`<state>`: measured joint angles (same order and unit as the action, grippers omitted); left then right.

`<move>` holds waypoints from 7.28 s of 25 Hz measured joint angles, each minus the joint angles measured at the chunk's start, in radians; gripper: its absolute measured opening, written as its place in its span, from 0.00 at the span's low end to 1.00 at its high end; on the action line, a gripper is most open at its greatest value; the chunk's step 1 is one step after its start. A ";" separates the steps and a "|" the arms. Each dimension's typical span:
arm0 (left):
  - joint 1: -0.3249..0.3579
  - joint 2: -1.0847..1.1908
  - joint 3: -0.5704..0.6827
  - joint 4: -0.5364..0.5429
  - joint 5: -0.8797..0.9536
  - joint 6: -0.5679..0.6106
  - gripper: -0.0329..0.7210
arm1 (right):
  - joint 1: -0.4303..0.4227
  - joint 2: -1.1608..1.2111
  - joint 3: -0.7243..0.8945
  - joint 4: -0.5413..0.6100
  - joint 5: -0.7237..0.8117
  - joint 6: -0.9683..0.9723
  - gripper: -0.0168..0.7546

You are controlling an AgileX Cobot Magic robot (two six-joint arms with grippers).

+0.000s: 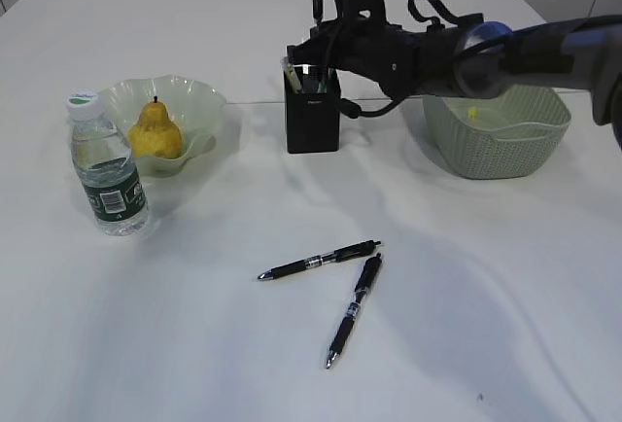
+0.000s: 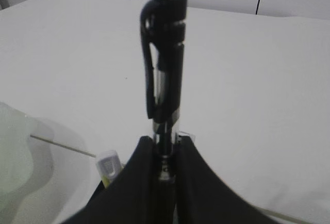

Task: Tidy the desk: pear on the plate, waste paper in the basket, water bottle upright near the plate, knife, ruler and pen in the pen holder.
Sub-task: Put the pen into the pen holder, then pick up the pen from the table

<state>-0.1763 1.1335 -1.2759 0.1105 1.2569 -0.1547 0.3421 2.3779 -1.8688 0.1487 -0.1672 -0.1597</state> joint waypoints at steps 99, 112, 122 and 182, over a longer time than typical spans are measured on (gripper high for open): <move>-0.273 0.488 -0.394 -0.169 -0.007 0.339 0.74 | 0.022 -0.892 0.044 -0.220 1.427 0.160 0.53; -0.274 0.528 -0.398 -0.188 -0.054 0.345 0.74 | 0.022 -1.166 0.530 -0.384 1.427 0.263 0.42; -0.290 0.593 -0.398 -0.241 -0.054 0.426 0.74 | 0.022 -1.459 0.759 -0.346 1.427 0.271 0.42; -0.529 1.070 -0.452 -0.204 -0.236 0.516 0.74 | 0.022 -2.269 1.227 -0.393 1.202 0.253 0.41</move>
<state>-0.7053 2.2033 -1.7276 -0.0939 1.0213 0.3616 0.3641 0.1093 -0.6420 -0.2439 1.0348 0.0929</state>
